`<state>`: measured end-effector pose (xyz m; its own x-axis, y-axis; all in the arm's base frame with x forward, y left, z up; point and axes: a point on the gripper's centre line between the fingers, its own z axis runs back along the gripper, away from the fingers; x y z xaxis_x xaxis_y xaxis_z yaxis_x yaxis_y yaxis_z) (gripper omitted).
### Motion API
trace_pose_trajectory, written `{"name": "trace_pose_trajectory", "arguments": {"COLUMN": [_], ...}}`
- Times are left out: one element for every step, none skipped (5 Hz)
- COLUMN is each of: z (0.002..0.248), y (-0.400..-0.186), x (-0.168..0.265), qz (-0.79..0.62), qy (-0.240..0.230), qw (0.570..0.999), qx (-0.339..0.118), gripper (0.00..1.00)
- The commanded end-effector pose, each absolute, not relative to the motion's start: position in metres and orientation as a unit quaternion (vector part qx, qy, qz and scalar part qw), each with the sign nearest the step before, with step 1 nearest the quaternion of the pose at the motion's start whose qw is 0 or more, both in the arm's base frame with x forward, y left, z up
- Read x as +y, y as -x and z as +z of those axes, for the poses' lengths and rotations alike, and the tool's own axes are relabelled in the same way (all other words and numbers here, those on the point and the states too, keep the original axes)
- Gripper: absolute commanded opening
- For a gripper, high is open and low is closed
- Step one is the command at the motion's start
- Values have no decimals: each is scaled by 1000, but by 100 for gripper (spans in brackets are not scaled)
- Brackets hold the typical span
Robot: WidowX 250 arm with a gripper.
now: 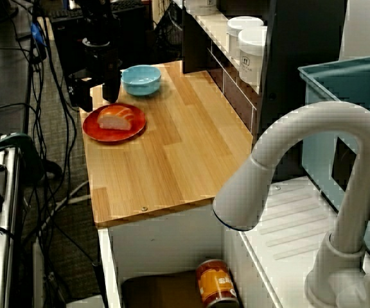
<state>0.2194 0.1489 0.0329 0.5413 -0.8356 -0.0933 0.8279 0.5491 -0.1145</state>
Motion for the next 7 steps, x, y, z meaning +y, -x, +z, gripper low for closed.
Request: {"name": "trace_pose_trajectory", "arguments": {"z": [42,37,35,33,36,39,40], "y": [-228,-229,-229,-230,-234,-235,-237], "x": [144,144,140,133,123,110,98], "qz": [-482,-478,-478,-476,-474,-477,-477], "qy": [-4,-7,-8,0,5,11,7], "qw": [874,876,876,878,879,877,878], "qx": [57,59,60,55,50,47,42], "gripper": [100,100,100,100,100,100,100]}}
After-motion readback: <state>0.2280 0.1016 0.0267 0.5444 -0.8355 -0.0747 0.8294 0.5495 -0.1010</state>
